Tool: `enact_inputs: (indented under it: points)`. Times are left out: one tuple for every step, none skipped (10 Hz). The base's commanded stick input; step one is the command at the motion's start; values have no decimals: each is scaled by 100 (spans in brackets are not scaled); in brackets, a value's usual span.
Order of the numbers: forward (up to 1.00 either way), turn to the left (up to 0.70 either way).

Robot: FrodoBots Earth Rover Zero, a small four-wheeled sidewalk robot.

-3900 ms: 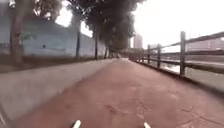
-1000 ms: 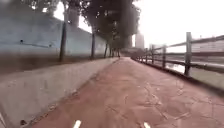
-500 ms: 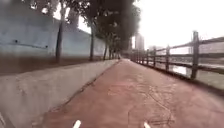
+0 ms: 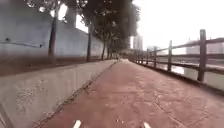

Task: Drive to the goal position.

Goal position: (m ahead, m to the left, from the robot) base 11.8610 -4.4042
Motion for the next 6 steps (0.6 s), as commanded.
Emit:
enact_inputs:
  points:
    - [70, 0]
    - [70, 0]
    - [70, 0]
    - [70, 0]
    - [70, 0]
    - [70, 0]
